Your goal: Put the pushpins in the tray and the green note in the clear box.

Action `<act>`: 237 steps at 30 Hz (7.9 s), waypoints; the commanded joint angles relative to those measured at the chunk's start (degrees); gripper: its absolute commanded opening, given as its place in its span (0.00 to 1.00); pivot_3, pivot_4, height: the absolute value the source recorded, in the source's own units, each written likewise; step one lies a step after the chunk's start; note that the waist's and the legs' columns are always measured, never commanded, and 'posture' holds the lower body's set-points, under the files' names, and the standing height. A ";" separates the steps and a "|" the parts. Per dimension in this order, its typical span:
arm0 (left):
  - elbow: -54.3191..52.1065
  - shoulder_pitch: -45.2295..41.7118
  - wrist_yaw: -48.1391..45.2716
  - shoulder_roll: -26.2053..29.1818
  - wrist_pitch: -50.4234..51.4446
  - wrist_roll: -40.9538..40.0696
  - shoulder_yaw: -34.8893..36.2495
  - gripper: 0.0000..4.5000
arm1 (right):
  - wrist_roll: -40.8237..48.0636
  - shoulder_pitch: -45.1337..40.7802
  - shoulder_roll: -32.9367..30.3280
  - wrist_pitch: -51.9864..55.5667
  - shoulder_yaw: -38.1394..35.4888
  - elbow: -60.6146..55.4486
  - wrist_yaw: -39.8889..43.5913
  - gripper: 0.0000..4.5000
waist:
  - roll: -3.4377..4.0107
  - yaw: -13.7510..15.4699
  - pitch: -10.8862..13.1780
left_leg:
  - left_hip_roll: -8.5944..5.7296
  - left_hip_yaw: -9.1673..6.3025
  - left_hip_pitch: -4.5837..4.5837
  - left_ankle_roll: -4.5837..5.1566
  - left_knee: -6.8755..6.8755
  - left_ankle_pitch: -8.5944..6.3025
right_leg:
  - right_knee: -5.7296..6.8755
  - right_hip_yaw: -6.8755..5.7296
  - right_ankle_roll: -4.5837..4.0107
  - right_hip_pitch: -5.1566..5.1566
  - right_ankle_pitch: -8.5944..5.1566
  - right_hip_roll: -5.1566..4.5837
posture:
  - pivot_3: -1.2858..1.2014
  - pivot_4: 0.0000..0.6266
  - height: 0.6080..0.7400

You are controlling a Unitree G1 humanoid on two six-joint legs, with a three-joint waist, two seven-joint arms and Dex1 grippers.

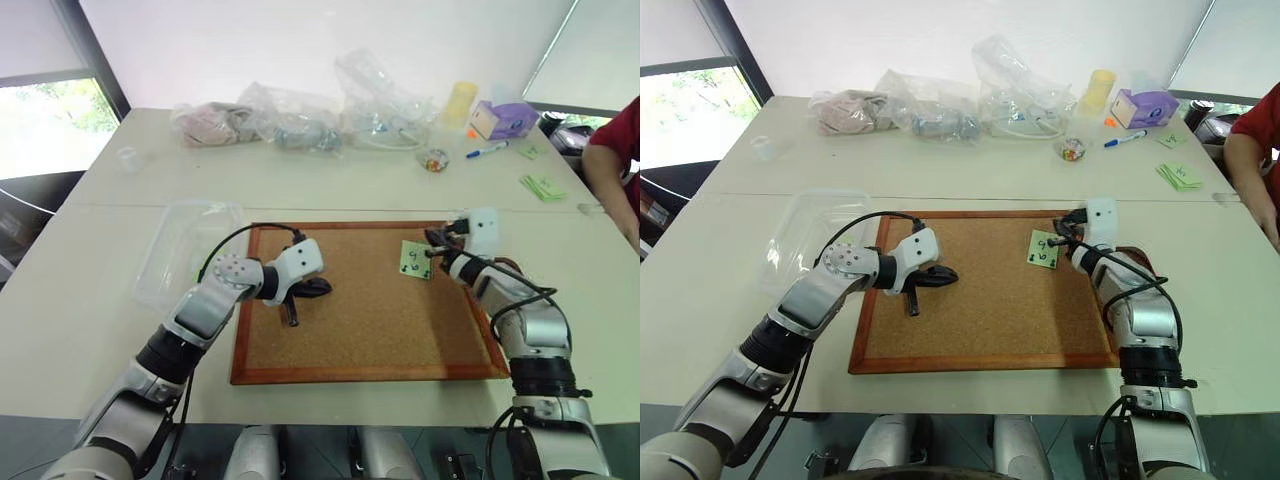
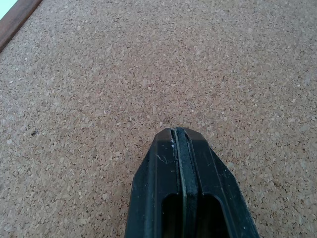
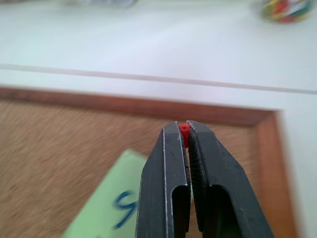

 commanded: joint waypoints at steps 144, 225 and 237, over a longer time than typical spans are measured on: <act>7.69 -0.68 0.10 1.60 -4.53 7.25 -4.60 0.00 | 0.32 21.30 0.64 2.61 -13.64 -15.88 -11.27 0.33 | 0.26 0.13 -0.46 | 0.07 -0.08 0.13 0.01 -0.08 -0.01 | -0.12 0.02 -0.26 0.17 -0.16 -0.08 | 0.52 0.24 0.98; 8.94 -0.54 0.45 2.31 -5.84 8.95 -5.64 0.00 | -3.55 18.88 4.36 -14.08 5.56 -19.97 3.35 0.01 | 0.23 0.00 -0.48 | 0.13 -0.20 -0.11 -0.06 -0.24 -0.04 | -0.34 -0.17 -0.36 0.01 -0.13 -0.77 | 0.52 0.24 0.98; 4.50 -11.72 1.12 -11.46 17.45 -23.03 21.16 0.56 | -3.67 20.50 1.57 -12.11 3.84 -27.75 2.81 0.00 | 0.40 0.43 -0.18 | 0.14 -0.21 -1.33 -0.05 -0.14 0.06 | -0.46 -0.76 -0.34 -0.80 -0.11 -1.12 | 0.52 0.24 0.98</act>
